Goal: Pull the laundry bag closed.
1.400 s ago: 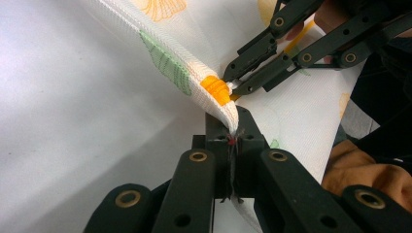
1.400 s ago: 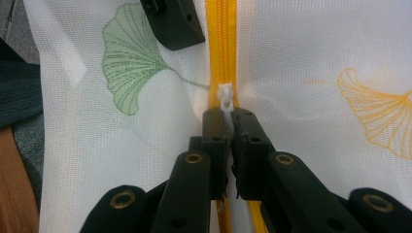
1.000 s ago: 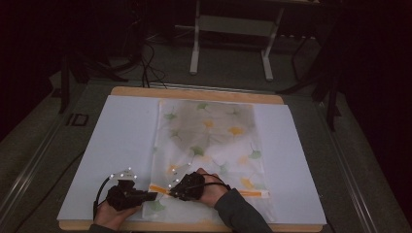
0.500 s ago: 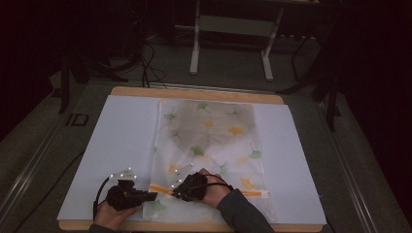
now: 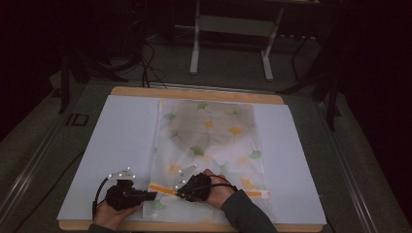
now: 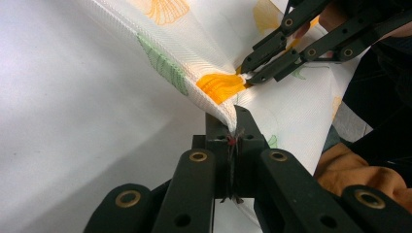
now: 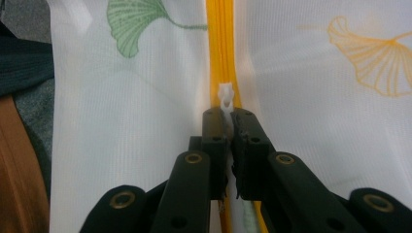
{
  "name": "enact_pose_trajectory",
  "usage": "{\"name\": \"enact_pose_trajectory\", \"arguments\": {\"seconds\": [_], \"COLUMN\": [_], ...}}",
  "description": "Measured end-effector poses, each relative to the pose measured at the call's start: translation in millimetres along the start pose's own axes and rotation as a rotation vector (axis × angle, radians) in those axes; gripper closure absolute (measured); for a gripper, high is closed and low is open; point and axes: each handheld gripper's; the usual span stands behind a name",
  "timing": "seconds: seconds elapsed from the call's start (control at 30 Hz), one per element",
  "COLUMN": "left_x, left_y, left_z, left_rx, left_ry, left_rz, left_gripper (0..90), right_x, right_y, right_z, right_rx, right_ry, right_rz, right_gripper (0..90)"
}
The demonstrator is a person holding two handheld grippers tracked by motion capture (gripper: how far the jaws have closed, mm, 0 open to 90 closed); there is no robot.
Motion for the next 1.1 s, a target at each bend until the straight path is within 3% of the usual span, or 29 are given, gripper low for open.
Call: {"name": "enact_pose_trajectory", "arguments": {"seconds": [0.33,1.1], "left_x": [0.9,1.7], "left_y": [1.4,2.1], "left_z": [-0.3,-0.6], "left_rx": [-0.004,-0.004], "left_ry": [0.0,0.002], "left_rz": [0.001,0.002], "left_gripper": [88.0,88.0], "right_x": [-1.7,-6.7], "right_y": [5.9,13.1], "right_z": [-4.8,-15.0], "right_rx": [0.027,0.024], "right_ry": [0.005,-0.013], "right_rz": [-0.019,-0.022], "right_gripper": [85.0,85.0]}}
Point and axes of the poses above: each handheld gripper's, and its own axes: y roughly backward along the jaws, z roughly out of its top, x roughly to its left, and after that the axes turned 12 degrees about -y, right-handed
